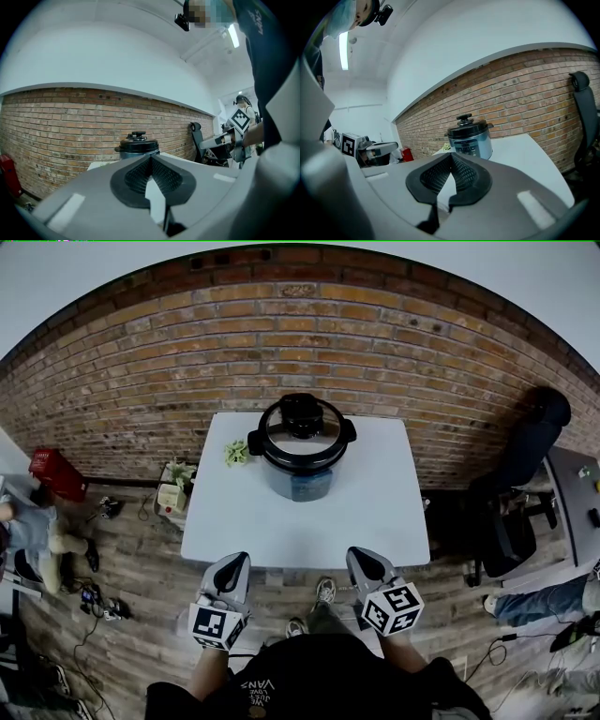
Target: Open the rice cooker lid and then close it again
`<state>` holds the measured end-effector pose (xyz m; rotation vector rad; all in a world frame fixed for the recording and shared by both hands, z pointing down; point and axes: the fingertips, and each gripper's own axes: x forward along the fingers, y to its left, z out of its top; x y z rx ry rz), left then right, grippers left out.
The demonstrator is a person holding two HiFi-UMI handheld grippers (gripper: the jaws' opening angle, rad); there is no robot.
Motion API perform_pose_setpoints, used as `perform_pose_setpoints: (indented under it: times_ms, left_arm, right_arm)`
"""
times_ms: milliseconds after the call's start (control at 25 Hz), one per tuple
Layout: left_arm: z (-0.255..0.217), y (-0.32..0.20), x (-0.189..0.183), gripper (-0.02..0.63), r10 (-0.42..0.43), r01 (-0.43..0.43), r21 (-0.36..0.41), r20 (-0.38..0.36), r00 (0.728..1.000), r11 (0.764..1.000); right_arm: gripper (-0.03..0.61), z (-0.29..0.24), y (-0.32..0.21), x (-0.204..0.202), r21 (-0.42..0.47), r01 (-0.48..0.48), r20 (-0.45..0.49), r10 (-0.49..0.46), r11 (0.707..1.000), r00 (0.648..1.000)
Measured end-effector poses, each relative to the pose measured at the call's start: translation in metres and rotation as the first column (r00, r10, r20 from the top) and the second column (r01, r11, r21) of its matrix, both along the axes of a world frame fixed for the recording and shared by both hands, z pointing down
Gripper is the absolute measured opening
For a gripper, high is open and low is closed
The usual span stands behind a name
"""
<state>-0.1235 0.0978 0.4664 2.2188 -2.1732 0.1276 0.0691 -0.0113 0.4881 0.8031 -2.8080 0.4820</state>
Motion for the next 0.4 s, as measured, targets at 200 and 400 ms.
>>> perform_pose_setpoints:
  times_ms: [200,400]
  left_arm:
    - [0.0031,0.0000,0.0055,0.002,0.012,-0.012,-0.012,-0.020,1.000,1.000]
    - [0.0022,-0.0026,0.0110,0.002,0.024,-0.025,-0.012,-0.016,1.000,1.000]
  right_arm:
    - [0.005,0.0012,0.0009,0.0014,0.000,0.001,0.002,-0.001,1.000,1.000]
    - [0.005,0.0011,-0.0027,0.0051,-0.008,0.001,0.010,-0.001,1.000,1.000]
